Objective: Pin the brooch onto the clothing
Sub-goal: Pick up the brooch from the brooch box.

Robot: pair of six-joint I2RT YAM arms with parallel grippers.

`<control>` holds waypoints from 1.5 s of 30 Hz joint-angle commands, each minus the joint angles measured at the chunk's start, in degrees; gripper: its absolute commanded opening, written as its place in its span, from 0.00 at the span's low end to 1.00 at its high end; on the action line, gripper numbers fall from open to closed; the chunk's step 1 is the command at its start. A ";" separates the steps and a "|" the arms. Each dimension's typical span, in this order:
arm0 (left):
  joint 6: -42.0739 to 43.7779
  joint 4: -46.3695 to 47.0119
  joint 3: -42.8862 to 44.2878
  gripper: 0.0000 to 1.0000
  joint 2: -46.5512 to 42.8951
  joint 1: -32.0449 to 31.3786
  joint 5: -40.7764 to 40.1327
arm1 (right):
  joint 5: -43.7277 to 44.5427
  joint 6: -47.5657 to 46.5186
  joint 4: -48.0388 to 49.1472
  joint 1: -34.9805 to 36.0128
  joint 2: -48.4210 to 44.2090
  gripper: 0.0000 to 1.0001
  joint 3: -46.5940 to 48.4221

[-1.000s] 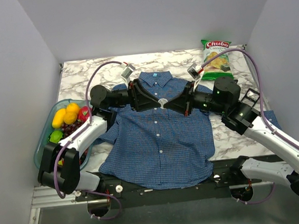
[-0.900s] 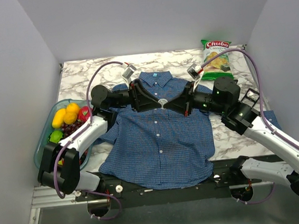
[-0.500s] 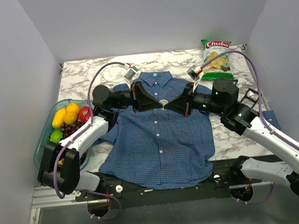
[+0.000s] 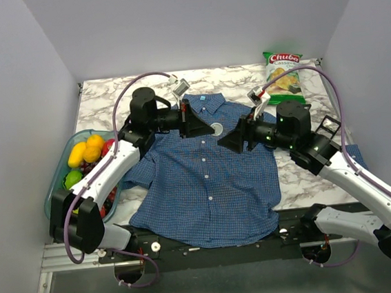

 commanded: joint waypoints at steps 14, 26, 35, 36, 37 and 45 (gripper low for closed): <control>13.32 -19.85 3.09 0.00 1.95 -2.90 0.09 | 4.19 -3.68 -3.20 -0.34 0.82 0.63 2.31; 13.32 -19.85 3.09 0.00 2.30 -3.69 0.62 | 2.43 -4.12 -2.85 -0.34 2.76 0.57 0.73; 12.27 -17.58 2.47 0.00 2.13 -3.87 3.08 | 1.99 -5.00 -2.49 -0.34 3.99 0.44 -0.24; 12.09 -17.31 2.47 0.00 2.13 -3.87 3.95 | 2.07 -5.09 -2.67 -0.26 3.90 0.43 -0.24; 12.09 -17.22 2.39 0.00 2.04 -3.87 4.31 | 2.16 -5.44 -2.84 -0.34 3.81 0.42 -0.07; 11.21 -15.55 2.03 0.00 1.78 -3.87 5.28 | -0.82 -7.02 -3.73 -0.34 3.28 0.30 0.20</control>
